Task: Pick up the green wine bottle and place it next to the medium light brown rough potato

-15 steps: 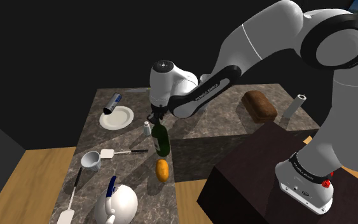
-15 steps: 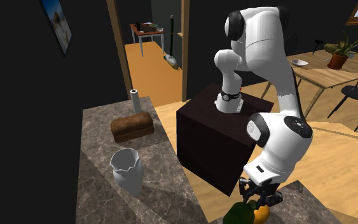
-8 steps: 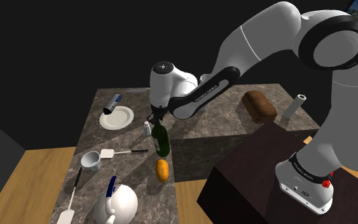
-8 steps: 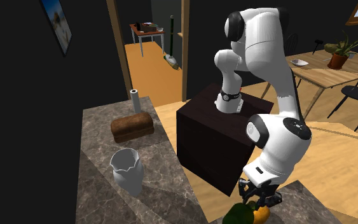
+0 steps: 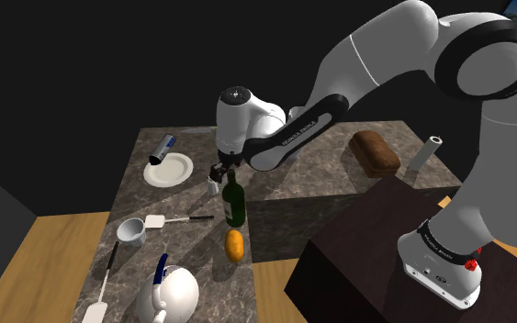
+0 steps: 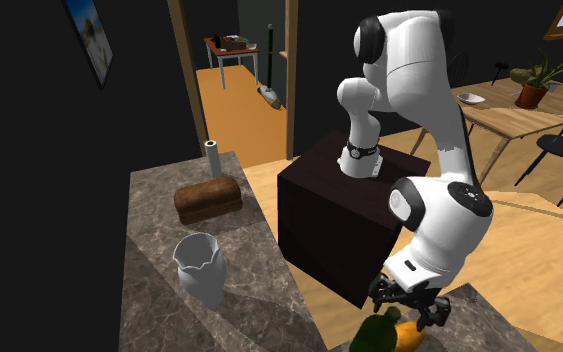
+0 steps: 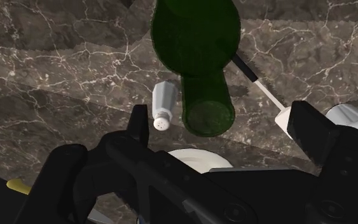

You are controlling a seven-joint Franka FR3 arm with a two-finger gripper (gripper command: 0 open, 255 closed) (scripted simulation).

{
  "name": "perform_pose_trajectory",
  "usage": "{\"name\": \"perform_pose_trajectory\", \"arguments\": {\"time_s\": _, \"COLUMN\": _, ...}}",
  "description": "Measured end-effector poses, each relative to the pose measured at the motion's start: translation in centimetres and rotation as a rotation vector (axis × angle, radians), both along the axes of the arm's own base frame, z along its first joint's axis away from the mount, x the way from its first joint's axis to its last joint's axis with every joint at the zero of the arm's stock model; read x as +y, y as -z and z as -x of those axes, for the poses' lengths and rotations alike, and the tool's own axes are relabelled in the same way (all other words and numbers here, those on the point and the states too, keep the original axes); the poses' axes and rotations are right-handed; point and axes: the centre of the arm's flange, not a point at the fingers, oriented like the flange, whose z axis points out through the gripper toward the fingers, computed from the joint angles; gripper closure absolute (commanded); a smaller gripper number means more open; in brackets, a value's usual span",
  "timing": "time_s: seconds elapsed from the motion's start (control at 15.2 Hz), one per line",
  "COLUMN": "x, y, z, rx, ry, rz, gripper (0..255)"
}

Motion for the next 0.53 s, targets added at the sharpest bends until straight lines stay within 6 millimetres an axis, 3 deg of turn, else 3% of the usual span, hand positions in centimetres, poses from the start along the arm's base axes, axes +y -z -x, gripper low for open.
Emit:
{"name": "perform_pose_trajectory", "arguments": {"time_s": 0.26, "x": 0.1, "y": -3.8, "z": 0.5, "rx": -0.001, "ry": 0.0, "rz": -0.001, "gripper": 0}}
{"name": "perform_pose_trajectory", "arguments": {"time_s": 0.53, "x": 0.0, "y": -4.3, "z": 0.7, "rx": -0.001, "ry": 0.0, "rz": 0.0, "gripper": 0}}
